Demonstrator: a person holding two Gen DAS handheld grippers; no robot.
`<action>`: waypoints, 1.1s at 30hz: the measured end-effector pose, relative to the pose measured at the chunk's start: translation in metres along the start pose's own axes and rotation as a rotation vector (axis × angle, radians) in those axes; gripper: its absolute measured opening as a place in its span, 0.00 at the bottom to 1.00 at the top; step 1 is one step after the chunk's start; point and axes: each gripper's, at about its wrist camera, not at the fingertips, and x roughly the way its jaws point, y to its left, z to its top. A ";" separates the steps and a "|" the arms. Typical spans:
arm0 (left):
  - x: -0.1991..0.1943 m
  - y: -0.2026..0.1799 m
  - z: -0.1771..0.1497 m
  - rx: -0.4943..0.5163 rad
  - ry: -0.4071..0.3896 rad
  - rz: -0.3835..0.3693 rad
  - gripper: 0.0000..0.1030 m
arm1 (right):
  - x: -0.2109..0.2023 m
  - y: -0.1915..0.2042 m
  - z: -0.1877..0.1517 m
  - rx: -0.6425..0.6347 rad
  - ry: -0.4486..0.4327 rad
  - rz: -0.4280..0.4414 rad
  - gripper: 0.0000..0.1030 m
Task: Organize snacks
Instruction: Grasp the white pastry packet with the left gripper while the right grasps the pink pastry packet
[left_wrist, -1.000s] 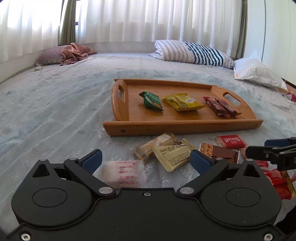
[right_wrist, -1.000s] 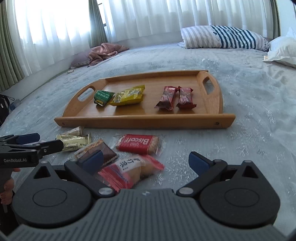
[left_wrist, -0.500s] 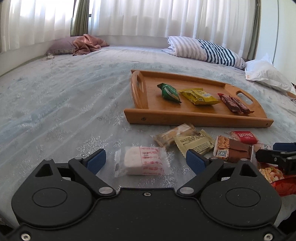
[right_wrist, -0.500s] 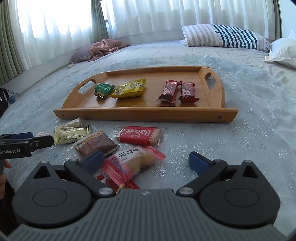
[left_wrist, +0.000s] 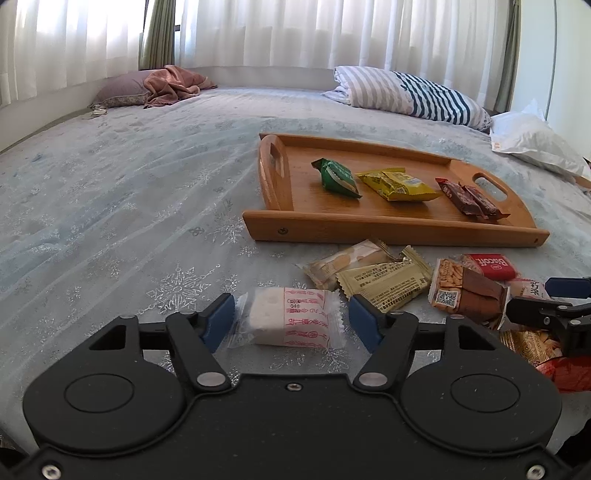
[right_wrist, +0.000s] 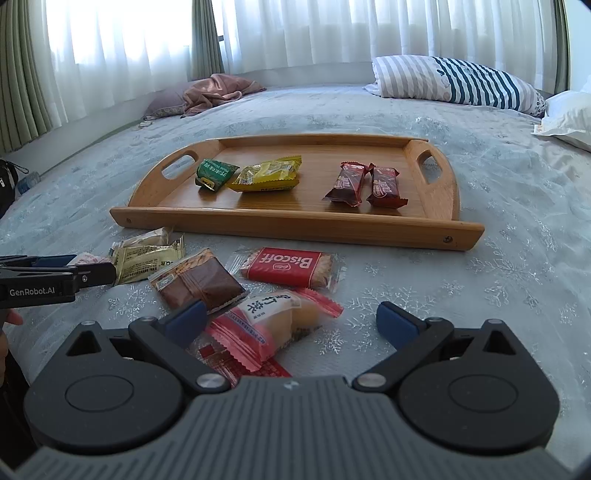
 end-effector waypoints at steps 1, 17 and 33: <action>0.000 0.000 0.000 0.004 0.001 0.007 0.59 | 0.000 0.000 0.000 0.000 0.000 0.002 0.98; -0.007 -0.001 0.004 -0.006 -0.018 0.000 0.47 | -0.008 0.008 0.000 -0.025 -0.030 -0.004 0.70; -0.019 -0.012 0.021 0.000 -0.063 -0.019 0.46 | -0.018 0.004 0.005 -0.012 -0.061 -0.054 0.69</action>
